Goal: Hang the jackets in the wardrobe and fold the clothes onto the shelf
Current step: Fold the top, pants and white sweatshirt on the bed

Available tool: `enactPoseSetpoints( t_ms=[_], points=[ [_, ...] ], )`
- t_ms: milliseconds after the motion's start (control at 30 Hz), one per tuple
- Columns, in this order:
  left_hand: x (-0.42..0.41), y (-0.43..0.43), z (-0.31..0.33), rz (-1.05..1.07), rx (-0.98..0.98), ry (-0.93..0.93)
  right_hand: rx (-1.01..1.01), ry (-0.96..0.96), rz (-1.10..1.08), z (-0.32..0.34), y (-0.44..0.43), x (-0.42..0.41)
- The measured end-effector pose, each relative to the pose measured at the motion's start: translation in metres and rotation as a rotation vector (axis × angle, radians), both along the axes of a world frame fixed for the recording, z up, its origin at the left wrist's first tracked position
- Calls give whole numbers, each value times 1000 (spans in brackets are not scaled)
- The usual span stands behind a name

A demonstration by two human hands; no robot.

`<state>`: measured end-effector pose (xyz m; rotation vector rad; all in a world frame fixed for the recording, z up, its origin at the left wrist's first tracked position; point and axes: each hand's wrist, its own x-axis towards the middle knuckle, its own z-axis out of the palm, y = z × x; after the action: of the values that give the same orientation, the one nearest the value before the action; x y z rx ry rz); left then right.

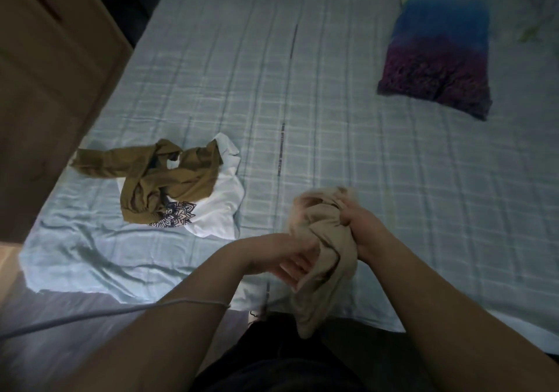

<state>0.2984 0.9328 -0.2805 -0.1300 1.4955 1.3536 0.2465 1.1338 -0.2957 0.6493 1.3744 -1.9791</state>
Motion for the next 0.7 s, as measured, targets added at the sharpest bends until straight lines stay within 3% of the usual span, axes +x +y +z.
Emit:
enactPoseSetpoints(
  t_ms=[67, 167, 300, 433, 567, 700],
  points=[
    [-9, -13, -5, 149, -148, 9, -4, 67, -18, 10, -1, 3],
    [-28, -26, -6, 332, -386, 238, -55, 113, -49, 29, -1, 9],
    [-56, -30, 18, 418, -204, 365, -189, 187, -61, 63, 2, 16],
    [-85, -25, 45, 267, -69, 515, -232, 322, -9, 112, 2, 25],
    [-91, -19, 82, 144, 46, 589, -23, 454, 34, 157, 4, 34],
    [-103, -25, 117, 301, -1, 775, 188, 542, -7, 179, 11, 34]
  ],
)
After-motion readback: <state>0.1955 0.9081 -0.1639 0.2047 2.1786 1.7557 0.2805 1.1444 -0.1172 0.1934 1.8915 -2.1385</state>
